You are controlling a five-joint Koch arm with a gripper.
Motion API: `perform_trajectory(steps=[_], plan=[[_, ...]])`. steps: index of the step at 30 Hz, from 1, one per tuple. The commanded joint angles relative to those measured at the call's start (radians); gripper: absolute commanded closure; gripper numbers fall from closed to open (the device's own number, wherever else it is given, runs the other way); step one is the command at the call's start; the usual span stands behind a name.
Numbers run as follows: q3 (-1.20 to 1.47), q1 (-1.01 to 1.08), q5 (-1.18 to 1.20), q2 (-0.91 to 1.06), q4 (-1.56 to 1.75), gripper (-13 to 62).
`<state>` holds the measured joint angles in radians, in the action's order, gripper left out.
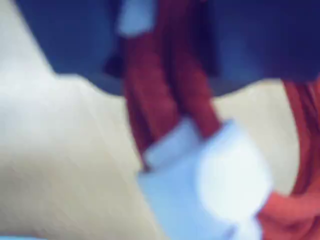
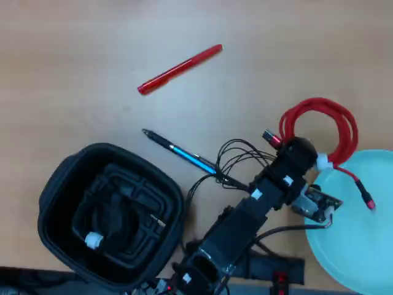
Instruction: Put a black charging cable in a black bowl and put a red charging cable in a green bowl
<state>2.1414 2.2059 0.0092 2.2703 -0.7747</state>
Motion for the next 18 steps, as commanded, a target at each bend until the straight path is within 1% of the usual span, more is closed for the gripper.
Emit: perform_trajectory(steps=[1,4,10,15,18], plan=[[-0.038,0.032,-0.012,0.103,0.218,57.0],[-0.038,0.103,-0.011,0.101,0.250,57.0],[-0.044,0.348,-0.011,0.094,0.272,57.0],[-0.051,0.479,-0.006,0.087,0.387,57.0],[-0.063,0.528,-0.005,-0.008,0.453,57.0]])
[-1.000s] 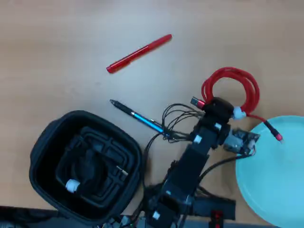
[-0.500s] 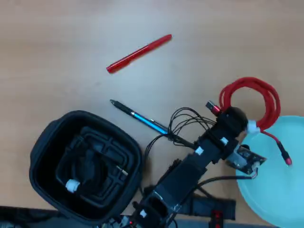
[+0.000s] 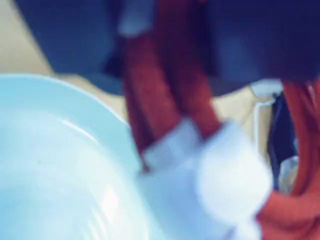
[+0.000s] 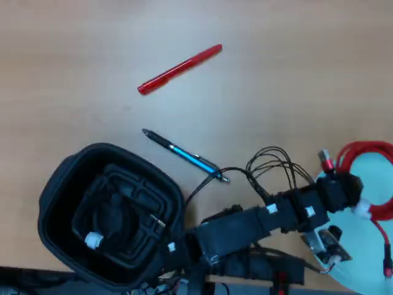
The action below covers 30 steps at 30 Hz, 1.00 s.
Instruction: Put a black charging cable in a black bowl and put a red charging cable in a green bowl
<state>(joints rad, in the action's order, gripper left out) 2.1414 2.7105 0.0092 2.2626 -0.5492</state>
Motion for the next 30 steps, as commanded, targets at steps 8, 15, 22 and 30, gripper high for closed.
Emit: perform_trajectory(steps=[8,15,22,30], plan=[[-0.209,0.087,-0.005,-0.318,0.232,57.0],[-0.252,0.213,-0.002,-0.554,0.233,57.0],[-0.301,0.264,-0.002,-0.644,0.236,57.0],[-0.308,0.253,-0.005,-0.727,0.238,57.0]])
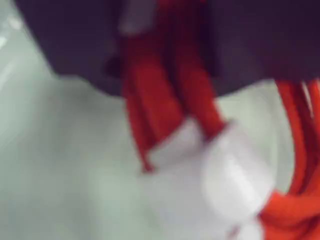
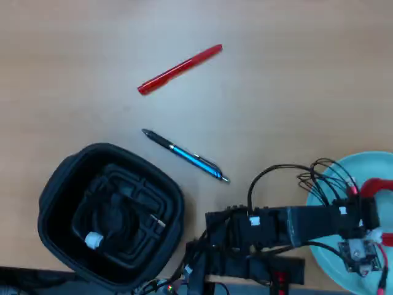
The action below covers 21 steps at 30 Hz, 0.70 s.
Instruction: Put a black charging cable in a black bowl and put a red charging cable in a green bowl
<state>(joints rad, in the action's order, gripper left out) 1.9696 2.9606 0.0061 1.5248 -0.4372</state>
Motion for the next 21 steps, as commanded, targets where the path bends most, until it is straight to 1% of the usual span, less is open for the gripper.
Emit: perform_trajectory(steps=[1,6,14,21], plan=[[-0.135,-0.002,-0.002,0.011,0.123,57.0],[-0.077,-0.017,0.002,0.015,0.124,57.1],[-0.063,-0.008,-0.008,0.011,0.118,56.8],[-0.028,-0.011,0.005,0.011,0.195,56.2]])
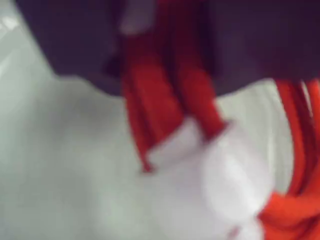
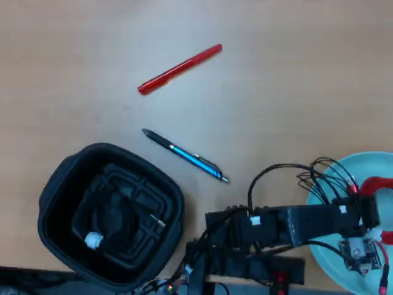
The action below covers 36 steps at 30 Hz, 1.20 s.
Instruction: Put a black charging cable in a black bowl and put a red charging cable in a green bowl
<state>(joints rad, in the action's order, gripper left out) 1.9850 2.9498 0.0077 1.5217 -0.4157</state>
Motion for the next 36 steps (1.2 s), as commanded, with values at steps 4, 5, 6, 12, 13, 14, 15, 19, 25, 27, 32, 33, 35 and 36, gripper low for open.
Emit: perform_trajectory(steps=[4,5,6,12,13,14,15,19,25,27,32,33,35,36], plan=[[-0.029,-0.005,0.008,0.012,0.216,41.5],[-0.025,-0.005,0.009,0.012,0.224,34.8],[-0.021,-0.005,0.011,0.012,0.230,28.6],[-0.021,-0.003,0.014,0.021,0.225,14.3],[-0.018,-0.003,0.014,0.021,0.216,14.4],[-0.014,-0.005,0.014,0.025,0.202,14.4],[-0.012,-0.005,0.014,0.034,0.179,14.4],[-0.011,-0.040,0.015,0.201,0.058,14.4],[-0.011,-0.196,0.015,0.528,-0.133,14.4],[-0.012,-0.304,0.018,0.609,-0.155,14.5],[-0.009,-0.627,0.023,0.658,-0.150,14.7],[-0.006,-0.684,0.018,0.657,-0.141,14.9],[0.005,-0.801,0.006,0.655,-0.109,15.6],[0.028,-0.854,-0.011,0.657,-0.086,16.1]])
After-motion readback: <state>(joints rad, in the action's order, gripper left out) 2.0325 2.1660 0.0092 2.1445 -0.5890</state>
